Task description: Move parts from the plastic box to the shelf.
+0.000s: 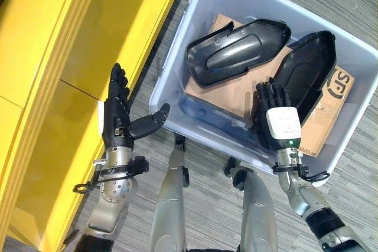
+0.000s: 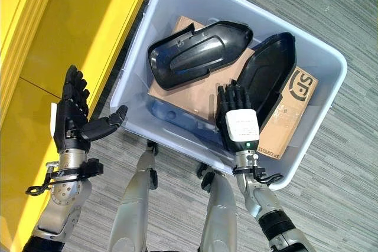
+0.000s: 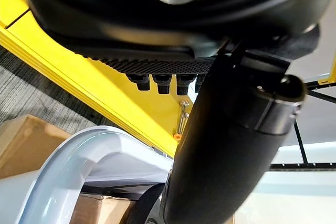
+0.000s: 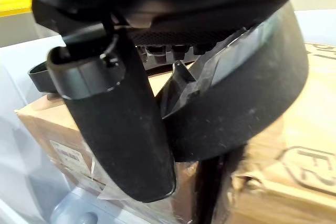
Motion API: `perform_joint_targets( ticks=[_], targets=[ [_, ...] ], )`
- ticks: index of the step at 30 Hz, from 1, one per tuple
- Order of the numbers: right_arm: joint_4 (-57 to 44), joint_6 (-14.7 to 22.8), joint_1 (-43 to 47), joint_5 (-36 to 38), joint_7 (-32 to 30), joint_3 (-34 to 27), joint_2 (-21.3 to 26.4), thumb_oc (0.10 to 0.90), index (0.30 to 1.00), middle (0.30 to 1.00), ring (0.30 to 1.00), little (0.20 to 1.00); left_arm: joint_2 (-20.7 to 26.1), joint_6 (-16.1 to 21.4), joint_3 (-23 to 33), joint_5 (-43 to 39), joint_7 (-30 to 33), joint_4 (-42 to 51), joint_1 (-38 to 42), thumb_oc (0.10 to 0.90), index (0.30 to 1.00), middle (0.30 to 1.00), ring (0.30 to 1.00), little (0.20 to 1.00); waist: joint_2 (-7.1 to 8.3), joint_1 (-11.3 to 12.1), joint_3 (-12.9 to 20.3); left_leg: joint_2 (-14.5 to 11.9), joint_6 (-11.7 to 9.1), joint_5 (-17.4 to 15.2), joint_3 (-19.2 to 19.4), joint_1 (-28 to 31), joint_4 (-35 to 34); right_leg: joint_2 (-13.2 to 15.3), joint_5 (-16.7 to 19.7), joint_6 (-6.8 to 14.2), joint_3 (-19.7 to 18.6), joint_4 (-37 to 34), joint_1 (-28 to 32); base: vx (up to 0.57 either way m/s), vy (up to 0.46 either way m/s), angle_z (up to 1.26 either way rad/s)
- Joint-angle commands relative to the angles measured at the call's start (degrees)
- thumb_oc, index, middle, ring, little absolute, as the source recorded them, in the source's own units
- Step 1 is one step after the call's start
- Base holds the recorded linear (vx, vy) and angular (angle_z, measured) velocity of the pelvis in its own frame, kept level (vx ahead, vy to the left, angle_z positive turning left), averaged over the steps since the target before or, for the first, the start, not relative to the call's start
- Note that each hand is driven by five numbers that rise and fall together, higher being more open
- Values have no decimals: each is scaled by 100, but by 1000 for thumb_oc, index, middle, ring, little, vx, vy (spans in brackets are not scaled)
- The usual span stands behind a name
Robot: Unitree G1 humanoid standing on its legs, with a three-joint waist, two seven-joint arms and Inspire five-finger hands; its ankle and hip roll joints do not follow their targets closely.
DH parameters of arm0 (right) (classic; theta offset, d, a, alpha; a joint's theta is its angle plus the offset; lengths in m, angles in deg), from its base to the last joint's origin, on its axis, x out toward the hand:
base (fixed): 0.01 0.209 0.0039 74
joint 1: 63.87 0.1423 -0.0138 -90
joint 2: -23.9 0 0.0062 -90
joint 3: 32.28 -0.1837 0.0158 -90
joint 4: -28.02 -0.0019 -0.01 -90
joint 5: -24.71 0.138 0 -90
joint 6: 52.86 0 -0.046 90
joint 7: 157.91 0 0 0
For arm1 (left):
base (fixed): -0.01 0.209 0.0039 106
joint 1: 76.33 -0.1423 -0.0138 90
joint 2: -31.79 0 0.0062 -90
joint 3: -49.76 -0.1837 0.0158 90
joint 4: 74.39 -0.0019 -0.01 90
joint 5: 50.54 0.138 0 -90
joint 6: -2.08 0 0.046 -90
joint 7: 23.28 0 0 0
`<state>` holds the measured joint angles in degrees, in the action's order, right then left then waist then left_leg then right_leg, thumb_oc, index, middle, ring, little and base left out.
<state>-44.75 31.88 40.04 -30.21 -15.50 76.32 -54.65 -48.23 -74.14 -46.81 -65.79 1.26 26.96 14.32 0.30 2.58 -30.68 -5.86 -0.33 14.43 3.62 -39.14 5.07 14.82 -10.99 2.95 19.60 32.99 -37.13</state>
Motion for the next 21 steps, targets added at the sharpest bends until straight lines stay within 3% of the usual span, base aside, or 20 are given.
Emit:
perform_joint_targets(
  ticks=[1, 21],
  targets=[
    [-661, -89, 278, 146, -657, -639, 560, 900, 1000, 1000, 1000, 1000, 116, 544, 387, 272, 163, 780, -62, 900, 1000, 1000, 1000, 1000, -19, -47, 88, -186, -253, -1196, 82, 157, 925, -123, 773, 364, -451, -1553, 659, 1, 3, -4],
    [-954, -43, 68, 215, -656, -753, 572, 900, 1000, 1000, 1000, 1000, 108, 515, 452, 264, 214, 809, -126, 900, 1000, 1000, 1000, 1000, 53, -115, 88, -199, -246, -1242, 76, 132, 978, -139, 754, 335, -480, -1500, 597, 0, 0, 0]
  ],
)
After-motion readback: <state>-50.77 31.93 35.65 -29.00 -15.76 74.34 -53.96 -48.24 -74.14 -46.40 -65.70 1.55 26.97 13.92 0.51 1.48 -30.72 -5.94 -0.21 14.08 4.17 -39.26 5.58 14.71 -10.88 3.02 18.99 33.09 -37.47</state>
